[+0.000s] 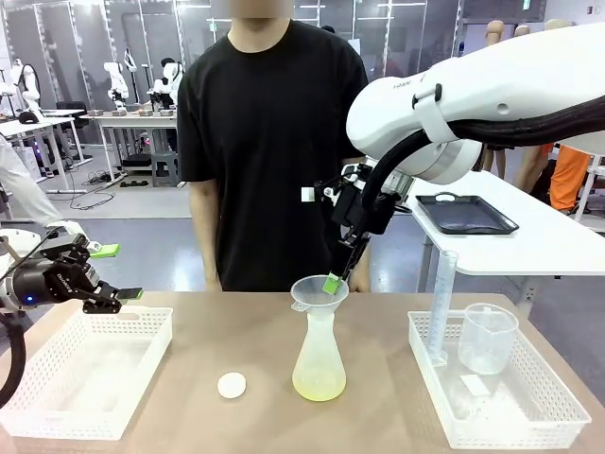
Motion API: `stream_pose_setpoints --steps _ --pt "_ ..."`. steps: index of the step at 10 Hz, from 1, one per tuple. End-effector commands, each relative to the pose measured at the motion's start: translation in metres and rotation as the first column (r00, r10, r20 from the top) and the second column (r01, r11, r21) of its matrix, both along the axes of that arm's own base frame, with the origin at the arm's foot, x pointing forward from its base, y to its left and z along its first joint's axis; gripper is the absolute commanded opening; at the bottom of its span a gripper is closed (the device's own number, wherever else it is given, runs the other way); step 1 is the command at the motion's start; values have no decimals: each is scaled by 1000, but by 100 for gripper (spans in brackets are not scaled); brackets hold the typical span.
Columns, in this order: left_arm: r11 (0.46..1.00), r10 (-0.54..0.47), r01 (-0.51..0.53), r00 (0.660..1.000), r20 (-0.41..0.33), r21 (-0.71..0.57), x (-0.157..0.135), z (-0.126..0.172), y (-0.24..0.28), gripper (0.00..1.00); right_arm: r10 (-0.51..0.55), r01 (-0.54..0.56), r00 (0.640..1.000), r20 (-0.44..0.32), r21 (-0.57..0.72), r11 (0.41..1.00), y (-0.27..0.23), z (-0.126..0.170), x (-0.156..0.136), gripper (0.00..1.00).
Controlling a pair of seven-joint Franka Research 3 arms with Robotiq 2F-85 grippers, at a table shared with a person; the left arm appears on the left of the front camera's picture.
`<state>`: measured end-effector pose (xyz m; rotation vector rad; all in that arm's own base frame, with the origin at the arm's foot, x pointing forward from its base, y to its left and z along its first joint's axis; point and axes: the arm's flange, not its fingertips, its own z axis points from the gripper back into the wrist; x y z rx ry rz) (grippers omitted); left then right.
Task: Prepare the solutions needed for the experiment.
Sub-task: Once the solution is in the Big flask , pick up the Plastic Funnel and place it back into the right Organizing basket.
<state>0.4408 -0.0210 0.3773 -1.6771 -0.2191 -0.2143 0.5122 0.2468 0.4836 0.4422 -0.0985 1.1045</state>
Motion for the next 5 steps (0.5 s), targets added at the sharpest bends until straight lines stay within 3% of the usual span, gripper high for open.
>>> stream_pose_setpoints --steps 1,3,4,5 --pt "1000 6 -6 1000 4 -10 -1 3 -1 100 -17 17 1000 -10 -23 1000 9 0 7 56" --pt "1000 6 -6 1000 4 -10 -1 3 -1 100 -18 17 1000 -12 -35 999 10 0 8 52" --pt "1000 6 -6 1000 4 -10 -1 3 -1 100 -20 19 1000 -9 -48 999 10 0 9 39" --pt "1000 6 -6 1000 4 -10 -1 3 -1 100 -25 24 1000 -12 -54 998 10 0 9 35"
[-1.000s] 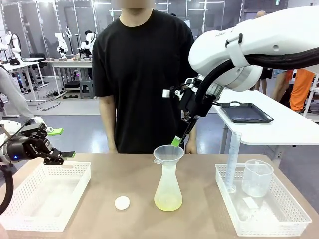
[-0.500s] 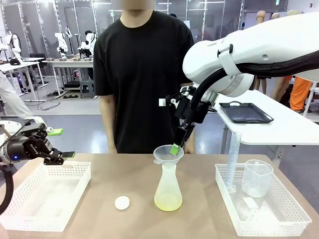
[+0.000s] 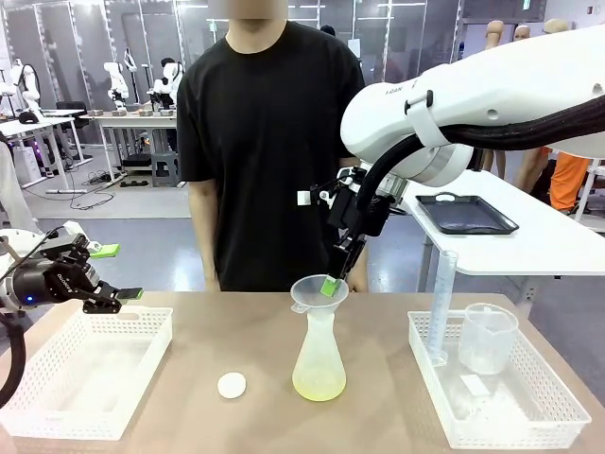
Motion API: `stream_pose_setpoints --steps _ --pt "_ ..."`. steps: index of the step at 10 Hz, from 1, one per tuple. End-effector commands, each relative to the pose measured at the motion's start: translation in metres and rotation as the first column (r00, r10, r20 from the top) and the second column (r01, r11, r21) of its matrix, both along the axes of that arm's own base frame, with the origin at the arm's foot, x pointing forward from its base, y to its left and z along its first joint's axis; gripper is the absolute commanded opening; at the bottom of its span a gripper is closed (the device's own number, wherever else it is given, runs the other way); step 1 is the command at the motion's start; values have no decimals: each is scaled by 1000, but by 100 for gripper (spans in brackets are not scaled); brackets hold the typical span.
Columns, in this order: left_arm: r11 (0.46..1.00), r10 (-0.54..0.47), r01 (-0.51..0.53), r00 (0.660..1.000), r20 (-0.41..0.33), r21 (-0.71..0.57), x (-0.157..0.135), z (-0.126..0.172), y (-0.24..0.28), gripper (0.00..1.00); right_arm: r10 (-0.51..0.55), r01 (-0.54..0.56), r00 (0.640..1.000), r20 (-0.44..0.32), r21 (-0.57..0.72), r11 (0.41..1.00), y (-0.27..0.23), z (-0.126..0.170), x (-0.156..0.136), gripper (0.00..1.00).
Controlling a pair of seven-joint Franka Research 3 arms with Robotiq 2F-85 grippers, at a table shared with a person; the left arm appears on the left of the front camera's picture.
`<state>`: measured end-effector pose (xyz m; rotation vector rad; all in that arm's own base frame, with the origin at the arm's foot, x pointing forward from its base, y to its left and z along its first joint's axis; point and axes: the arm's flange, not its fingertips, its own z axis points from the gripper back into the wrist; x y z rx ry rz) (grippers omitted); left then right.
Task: Prepare the solutions needed for the experiment.
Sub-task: Once the solution is in the Big flask , pick up the Plastic Funnel and place it back into the right Organizing basket.
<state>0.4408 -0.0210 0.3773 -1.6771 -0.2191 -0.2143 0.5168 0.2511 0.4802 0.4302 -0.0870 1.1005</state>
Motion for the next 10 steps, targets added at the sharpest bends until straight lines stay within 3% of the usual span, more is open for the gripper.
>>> stream_pose_setpoints --steps 1,4,10 --pt "1000 6 -6 1000 4 -10 -1 3 -1 100 -22 22 1000 -10 -36 999 6 4 4 23" --pt "1000 6 -6 1000 4 -10 -1 3 -1 100 -20 19 1000 -24 -30 999 7 2 4 1" --pt "1000 6 -6 1000 4 -10 -1 3 -1 100 -26 27 998 -57 11 1000 6 4 1 0"
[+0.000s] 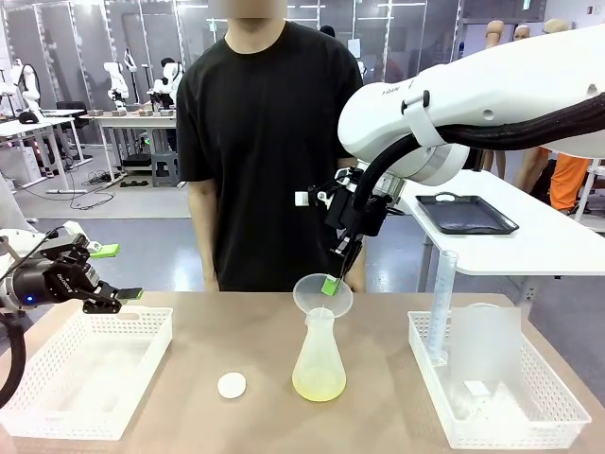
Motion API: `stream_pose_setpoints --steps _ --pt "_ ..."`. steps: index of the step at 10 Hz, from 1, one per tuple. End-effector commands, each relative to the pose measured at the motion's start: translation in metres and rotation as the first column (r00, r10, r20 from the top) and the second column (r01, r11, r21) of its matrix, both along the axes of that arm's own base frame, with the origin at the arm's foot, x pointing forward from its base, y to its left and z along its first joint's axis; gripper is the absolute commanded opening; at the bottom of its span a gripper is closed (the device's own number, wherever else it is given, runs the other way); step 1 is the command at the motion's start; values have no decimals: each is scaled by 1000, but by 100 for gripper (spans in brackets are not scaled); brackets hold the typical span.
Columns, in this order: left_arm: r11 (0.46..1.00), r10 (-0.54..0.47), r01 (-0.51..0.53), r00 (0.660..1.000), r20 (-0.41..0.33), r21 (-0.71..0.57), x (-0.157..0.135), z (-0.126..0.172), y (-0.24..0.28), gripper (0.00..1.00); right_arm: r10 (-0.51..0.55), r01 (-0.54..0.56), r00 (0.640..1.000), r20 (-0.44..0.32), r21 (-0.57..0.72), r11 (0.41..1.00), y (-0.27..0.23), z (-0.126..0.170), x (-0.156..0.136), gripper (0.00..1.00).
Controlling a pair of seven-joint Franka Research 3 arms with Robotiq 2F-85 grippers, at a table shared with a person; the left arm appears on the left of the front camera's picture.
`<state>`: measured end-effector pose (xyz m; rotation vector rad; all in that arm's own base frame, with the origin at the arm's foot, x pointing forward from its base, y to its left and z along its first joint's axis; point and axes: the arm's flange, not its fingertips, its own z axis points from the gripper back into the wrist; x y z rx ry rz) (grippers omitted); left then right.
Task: Prepare the solutions needed for the experiment.
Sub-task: Once the solution is in the Big flask , pick up the Plastic Funnel and place it back into the right Organizing basket.
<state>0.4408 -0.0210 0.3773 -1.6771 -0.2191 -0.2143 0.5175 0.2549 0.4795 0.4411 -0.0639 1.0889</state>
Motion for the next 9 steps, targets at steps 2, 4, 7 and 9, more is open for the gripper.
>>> stream_pose_setpoints --steps 2,4,7,9 --pt "1000 6 -6 1000 4 -10 -1 3 -1 100 -11 12 999 -36 10 1000 0 12 -3 0" --pt "1000 6 -6 1000 4 -10 -1 3 -1 100 -2 2 999 -36 9 1000 -6 23 -7 0" --pt "1000 6 -6 1000 4 -10 -1 3 -1 100 -7 7 1000 1 27 1000 -17 45 -11 0" --pt "1000 6 -6 1000 4 -10 -1 3 -1 100 3 -4 1000 24 52 999 -23 58 -15 0"
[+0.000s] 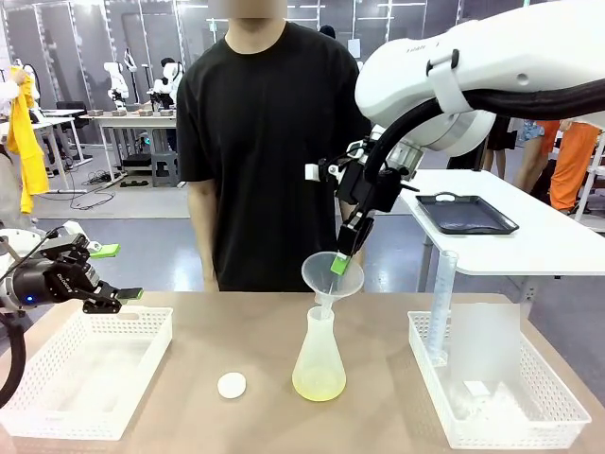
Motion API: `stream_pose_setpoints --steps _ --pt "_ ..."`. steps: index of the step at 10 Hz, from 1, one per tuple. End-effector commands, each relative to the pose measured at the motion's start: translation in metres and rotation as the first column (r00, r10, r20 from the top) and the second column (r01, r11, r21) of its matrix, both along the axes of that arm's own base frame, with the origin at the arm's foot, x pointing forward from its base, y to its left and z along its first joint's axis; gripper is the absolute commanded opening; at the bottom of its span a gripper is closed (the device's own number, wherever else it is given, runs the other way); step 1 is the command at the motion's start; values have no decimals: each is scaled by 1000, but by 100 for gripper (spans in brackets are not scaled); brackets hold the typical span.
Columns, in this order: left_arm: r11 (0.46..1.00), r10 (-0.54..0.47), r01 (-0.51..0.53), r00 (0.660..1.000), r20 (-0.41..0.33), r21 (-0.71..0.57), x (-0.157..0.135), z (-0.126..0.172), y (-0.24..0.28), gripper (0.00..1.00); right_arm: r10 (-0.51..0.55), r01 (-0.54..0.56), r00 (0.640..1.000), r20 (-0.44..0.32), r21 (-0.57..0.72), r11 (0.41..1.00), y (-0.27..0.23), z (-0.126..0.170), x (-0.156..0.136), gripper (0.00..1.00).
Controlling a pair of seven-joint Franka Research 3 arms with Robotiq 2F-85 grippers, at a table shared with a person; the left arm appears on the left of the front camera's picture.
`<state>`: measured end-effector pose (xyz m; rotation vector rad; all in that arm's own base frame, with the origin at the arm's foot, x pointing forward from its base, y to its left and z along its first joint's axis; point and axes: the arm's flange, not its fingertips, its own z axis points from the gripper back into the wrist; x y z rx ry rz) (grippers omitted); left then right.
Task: Prepare the solutions needed for the experiment.
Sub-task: Once the solution is in the Big flask , pick up the Plastic Funnel and place it back into the right Organizing basket.
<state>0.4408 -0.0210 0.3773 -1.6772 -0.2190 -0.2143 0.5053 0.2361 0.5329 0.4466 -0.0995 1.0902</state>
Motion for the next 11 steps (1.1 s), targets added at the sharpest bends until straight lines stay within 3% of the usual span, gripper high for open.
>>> stream_pose_setpoints --steps 1,9,11 --pt "1000 6 -6 1000 4 -10 -1 3 -1 100 12 -13 1000 10 36 999 -6 12 -6 0" --pt "1000 6 -6 1000 4 -10 -1 3 -1 100 9 -14 999 51 90 996 -45 70 -26 0" --pt "1000 6 -6 1000 4 -10 -1 3 -1 100 4 -3 1000 -9 75 997 -65 63 -24 0"
